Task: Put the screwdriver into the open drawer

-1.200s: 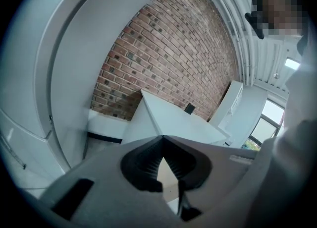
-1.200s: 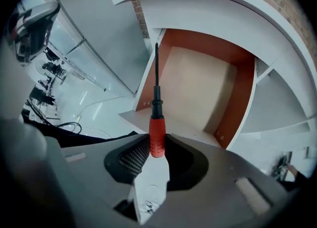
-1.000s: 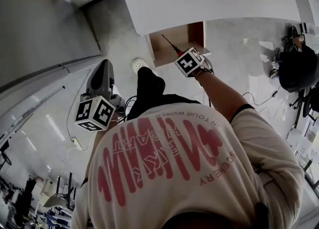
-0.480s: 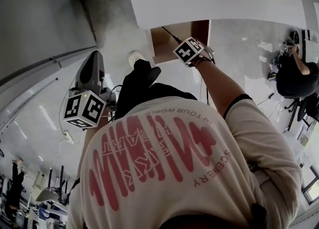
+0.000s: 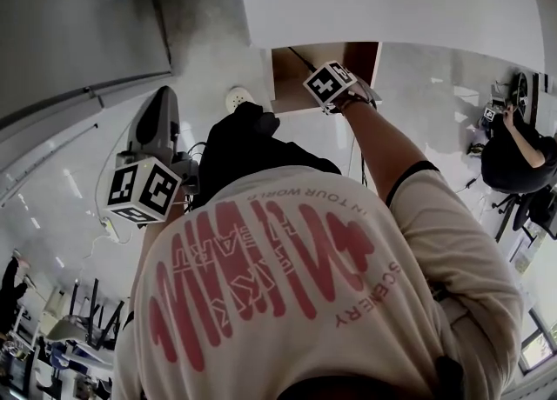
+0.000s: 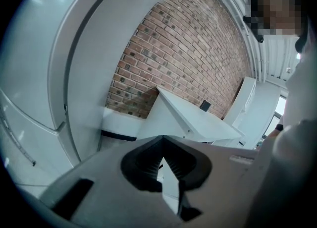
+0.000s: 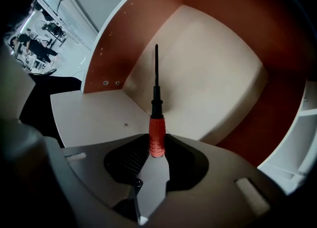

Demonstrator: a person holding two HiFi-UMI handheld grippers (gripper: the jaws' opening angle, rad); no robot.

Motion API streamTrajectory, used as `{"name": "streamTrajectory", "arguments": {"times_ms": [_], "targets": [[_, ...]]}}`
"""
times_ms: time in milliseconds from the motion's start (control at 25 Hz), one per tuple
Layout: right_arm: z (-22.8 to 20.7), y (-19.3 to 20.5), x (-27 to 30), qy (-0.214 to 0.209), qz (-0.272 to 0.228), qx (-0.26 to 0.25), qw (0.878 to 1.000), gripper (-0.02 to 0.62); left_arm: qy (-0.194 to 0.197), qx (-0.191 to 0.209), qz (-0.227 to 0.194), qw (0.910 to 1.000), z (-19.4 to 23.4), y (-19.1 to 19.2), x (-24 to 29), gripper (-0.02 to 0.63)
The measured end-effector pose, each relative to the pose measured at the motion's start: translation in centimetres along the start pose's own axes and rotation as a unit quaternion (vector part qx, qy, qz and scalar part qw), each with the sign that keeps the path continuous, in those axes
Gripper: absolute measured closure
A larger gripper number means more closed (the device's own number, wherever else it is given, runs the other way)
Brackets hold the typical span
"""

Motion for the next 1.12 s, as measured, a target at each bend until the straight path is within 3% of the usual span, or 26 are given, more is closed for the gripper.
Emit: {"name": "streamTrajectory", "arguments": {"times_ms": [360, 1120], "targets": [[-0.5, -0.3, 2.0, -0.011, 0.002, 0.022, 1.0, 0.485, 0.022, 0.009, -0.001, 0.9997, -0.5, 0.4, 2.4, 0.603], [-1.4, -0.8, 3.0, -0.017, 0.03, 0.02, 0.999, 0.468, 0.001, 0.011, 0.0, 0.9999, -0.3, 0.5, 1.8, 0.603]]}}
Point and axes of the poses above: the fingertips, and each gripper's own axes: x forward along the fingers, z to its left, y out of its underside, the point moved 10 cm from there along -x, backward along the fingers, and after that the axes turned 11 degrees about -z, right-handed, at the moved point
